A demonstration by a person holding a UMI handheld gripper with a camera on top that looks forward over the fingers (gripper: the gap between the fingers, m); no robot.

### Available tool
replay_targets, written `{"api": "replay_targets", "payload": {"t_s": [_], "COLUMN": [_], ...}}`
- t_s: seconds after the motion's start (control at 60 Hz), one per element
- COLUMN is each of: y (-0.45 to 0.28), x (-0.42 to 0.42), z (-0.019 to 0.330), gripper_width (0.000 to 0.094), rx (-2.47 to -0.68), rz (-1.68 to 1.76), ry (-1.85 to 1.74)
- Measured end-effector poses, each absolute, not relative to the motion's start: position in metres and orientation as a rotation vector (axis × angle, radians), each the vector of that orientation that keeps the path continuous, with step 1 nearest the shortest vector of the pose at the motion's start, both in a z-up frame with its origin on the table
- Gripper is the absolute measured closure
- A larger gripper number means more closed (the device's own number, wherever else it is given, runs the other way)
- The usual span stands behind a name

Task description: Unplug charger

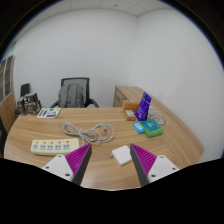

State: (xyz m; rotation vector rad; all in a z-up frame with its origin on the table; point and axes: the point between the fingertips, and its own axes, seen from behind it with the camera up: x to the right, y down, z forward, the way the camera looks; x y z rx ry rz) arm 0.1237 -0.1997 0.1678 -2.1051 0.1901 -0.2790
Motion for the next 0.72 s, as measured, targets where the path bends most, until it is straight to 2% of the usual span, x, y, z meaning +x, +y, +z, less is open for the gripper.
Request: {"api": "replay_targets", "payload": {"t_s": [0.033,0.067,0.217,0.4,0.717], "y": [-0.213,-0.227,-0.284,-0.337,-0.362], "x": [0.117,0.11,0.08,0.055,0.029], "z": [0.176,0.182,0.207,0.218,0.224], "gripper_width": [0.0083,0.0072,0.0075,0.0076,0.0079], "rx": [-2.101,-2.099,-2.08,-2.079,-2.09], "rz": [-0.289,-0.294,-0.328,-0.347,-0.338], "ry": [0.202,0.213,0.245,0.248,0.214]}}
